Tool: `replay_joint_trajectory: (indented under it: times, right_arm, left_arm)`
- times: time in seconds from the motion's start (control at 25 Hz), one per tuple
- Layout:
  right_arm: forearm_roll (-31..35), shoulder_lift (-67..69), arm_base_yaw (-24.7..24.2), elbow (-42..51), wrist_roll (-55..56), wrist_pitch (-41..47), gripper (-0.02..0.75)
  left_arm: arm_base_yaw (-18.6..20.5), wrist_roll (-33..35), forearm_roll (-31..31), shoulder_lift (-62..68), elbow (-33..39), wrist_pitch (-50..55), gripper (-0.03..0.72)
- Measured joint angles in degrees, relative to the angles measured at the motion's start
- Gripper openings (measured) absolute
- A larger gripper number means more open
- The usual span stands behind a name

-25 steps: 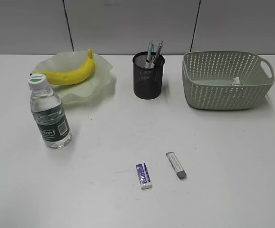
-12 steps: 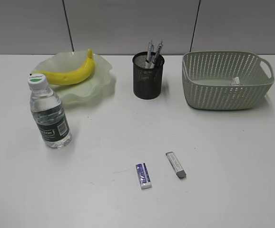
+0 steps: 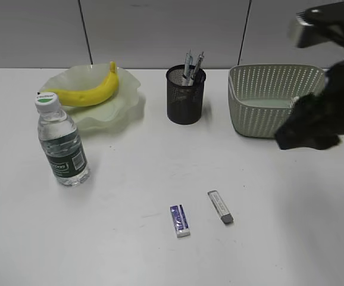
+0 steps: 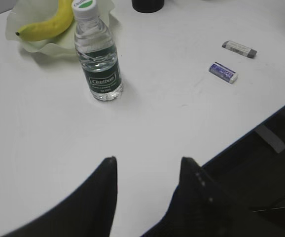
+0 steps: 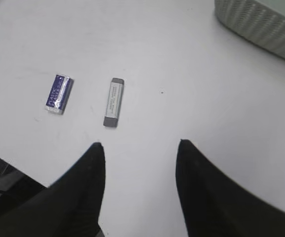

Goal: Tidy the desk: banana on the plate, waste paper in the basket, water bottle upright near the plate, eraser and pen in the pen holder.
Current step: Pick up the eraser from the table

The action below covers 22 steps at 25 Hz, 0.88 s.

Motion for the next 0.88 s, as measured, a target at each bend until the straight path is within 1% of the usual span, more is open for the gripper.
replay_joint_trajectory:
  times: [0.08, 0.24, 0.32, 0.44, 0.56, 0.68, 0.88]
  right_arm:
    - [0.4, 9.0, 1.0, -4.8, 0.0, 0.9, 0.378]
    - [0.7, 22.8, 5.0, -12.3, 1.4, 1.5, 0.379]
    - [0.7, 29.0, 7.1, -15.5, 4.5, 3.0, 0.379]
    - [-0.7, 35.9, 8.9, -18.0, 10.5, 4.6, 0.379]
    - [-0.9, 40.2, 9.3, -18.4, 13.8, 5.1, 0.379]
    - [-1.3, 42.6, 9.3, -18.4, 14.9, 5.4, 0.379]
    - [-1.3, 44.2, 9.4, -18.7, 15.4, 5.0, 0.379]
  left_arm:
    - [0.0, 0.0, 0.0, 0.0, 0.0, 0.0, 0.31]
    - [0.0, 0.0, 0.0, -2.0, 0.0, 0.0, 0.31]
    - [0.0, 0.0, 0.0, -3.5, 0.0, 0.0, 0.31]
    - [0.0, 0.0, 0.0, -5.2, 0.0, 0.0, 0.31]
    - [0.0, 0.0, 0.0, -7.0, 0.0, 0.0, 0.31]
    - [0.0, -0.3, 0.1, -9.5, 0.0, 0.1, 0.309]
    - [0.0, -0.5, 0.4, -9.8, 0.1, 0.0, 0.309]
